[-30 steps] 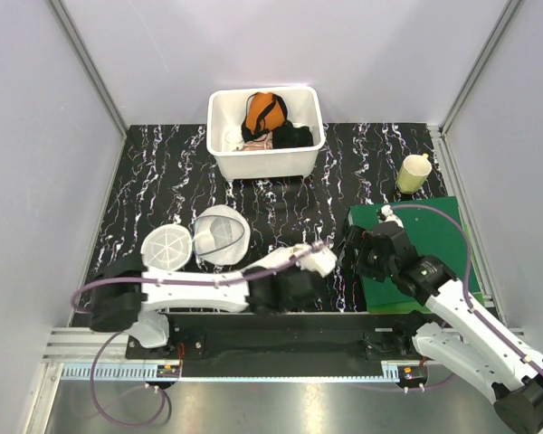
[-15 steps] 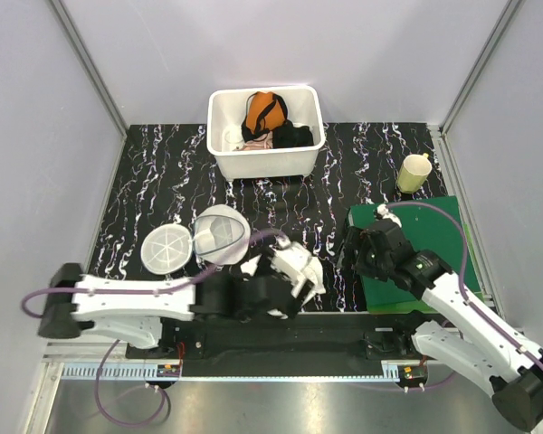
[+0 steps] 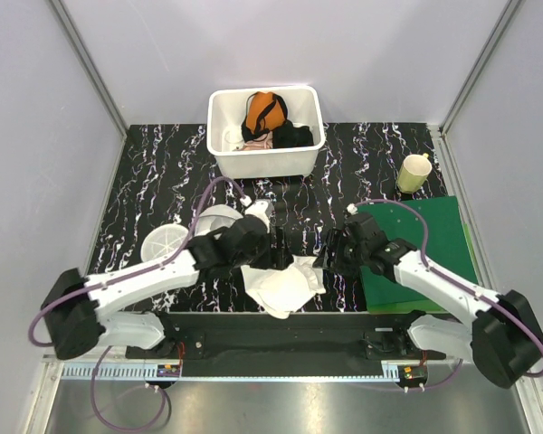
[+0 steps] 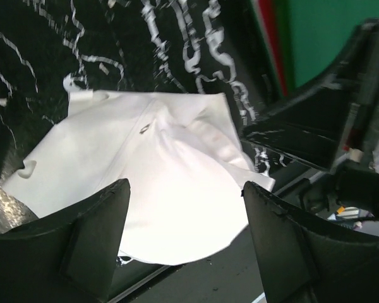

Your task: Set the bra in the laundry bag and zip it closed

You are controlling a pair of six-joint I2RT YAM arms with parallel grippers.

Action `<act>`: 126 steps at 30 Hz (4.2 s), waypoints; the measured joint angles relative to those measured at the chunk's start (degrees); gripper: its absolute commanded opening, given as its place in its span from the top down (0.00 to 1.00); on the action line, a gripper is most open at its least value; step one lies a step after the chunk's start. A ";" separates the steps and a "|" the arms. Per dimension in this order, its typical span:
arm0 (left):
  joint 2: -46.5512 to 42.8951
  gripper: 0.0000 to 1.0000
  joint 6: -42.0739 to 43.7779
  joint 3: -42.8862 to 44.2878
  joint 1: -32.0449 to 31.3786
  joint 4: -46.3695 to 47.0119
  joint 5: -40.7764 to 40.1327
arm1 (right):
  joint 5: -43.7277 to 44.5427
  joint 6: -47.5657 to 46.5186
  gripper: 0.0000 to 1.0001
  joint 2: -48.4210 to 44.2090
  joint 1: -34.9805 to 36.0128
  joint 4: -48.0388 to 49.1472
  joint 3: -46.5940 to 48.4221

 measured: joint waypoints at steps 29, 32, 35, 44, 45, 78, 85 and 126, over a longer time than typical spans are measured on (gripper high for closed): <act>29.88 0.46 -9.68 14.53 0.90 -4.85 0.00 | -15.23 6.19 0.59 15.30 0.00 26.16 -9.68; 30.03 0.52 -9.60 14.51 0.90 -5.31 -0.39 | -16.35 6.51 0.60 16.20 0.00 27.80 -9.70; 31.10 0.66 -9.20 14.51 0.90 -5.49 -0.57 | -16.74 6.75 0.59 16.37 0.00 28.52 -9.70; 31.80 1.00 -4.96 14.51 0.87 -5.75 -2.25 | -16.85 7.15 0.57 15.87 0.00 28.81 -9.75; 31.28 1.00 -4.31 14.51 0.87 -5.79 -2.71 | -16.85 7.17 0.57 15.61 0.00 28.81 -9.81; 26.16 1.00 2.60 15.02 -3.63 0.96 -8.46 | -18.56 8.22 0.60 15.47 0.00 31.26 -9.57; 28.24 1.00 2.78 15.02 -3.63 2.80 -8.24 | -12.17 5.11 0.42 11.91 0.00 17.75 -6.75; 27.54 0.40 2.58 12.13 -2.40 9.35 -1.57 | -15.19 16.11 0.28 8.13 -0.02 44.65 -21.86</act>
